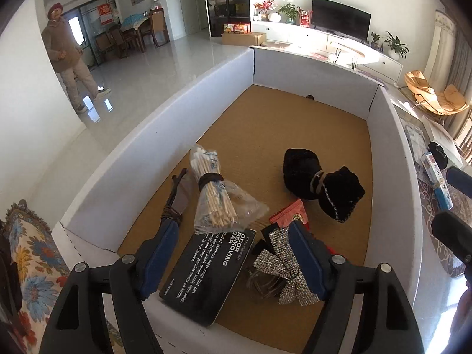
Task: Organize objects
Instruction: 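Carry the swab bag with the left tool into the bin while the right tool drops the black bundle there, then bring both open tools back over the table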
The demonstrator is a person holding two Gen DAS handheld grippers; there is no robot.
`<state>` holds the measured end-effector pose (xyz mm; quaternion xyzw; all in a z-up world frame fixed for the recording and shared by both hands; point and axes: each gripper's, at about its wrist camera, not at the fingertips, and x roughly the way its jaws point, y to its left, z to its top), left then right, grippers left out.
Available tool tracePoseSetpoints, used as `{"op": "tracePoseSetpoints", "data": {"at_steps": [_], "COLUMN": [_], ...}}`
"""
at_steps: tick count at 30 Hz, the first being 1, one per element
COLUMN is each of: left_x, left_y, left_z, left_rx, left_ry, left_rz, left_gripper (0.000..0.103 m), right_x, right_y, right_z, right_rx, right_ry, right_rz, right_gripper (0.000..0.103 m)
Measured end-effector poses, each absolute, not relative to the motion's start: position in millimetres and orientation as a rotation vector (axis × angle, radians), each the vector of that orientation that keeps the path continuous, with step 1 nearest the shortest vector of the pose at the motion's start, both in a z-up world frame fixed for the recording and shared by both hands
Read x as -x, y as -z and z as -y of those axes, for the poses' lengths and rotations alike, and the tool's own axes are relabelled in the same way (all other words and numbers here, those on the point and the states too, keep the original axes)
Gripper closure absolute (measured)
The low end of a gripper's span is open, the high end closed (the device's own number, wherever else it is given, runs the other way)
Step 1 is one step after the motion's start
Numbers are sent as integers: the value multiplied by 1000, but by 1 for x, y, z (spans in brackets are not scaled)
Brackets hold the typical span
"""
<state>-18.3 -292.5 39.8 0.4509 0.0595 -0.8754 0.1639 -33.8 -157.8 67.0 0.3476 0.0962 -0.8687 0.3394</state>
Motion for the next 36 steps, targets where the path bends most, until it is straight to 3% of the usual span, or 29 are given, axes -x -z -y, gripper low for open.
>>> {"op": "tracePoseSetpoints", "data": {"at_steps": [1, 5, 9, 11, 13, 14, 20, 25, 31, 36], "left_x": [14, -8, -32, -41, -40, -34, -10, -3, 11, 23], "left_y": [-43, -61, -84, -96, -103, -104, -44, 11, 34, 48], "left_z": [286, 249, 196, 164, 131, 112, 9, -25, -20, -11], "left_rx": [-1270, -1211, -1187, -1143, -1120, -1137, -1433, -1557, -1519, -1500], "left_ry": [2518, 2662, 2845, 2939, 3021, 3060, 3080, 2958, 2899, 2887], "left_rz": [-179, -188, -147, -132, -154, -165, -106, 89, 170, 104], "left_gripper": [27, 27, 26, 17, 0, 0, 0, 0, 0, 0], "right_x": [25, -6, -34, -41, -41, -38, -54, -40, -3, 22], "right_y": [-64, -39, -54, -83, -103, -102, -14, 44, 56, 56], "right_z": [139, 34, -121, -203, -260, -276, -263, -220, -179, -165], "right_rx": [-880, -913, -900, -907, -1009, -1065, -1340, -1437, -1464, -1468], "right_ry": [2296, 2404, 2677, 2921, 3051, 3063, 2851, 2721, 2758, 2801], "right_rz": [-271, -325, -546, -557, -443, -380, -150, 63, -10, -8], "right_gripper": [3, 2, 2, 0, 0, 0, 0, 0, 0, 0]}}
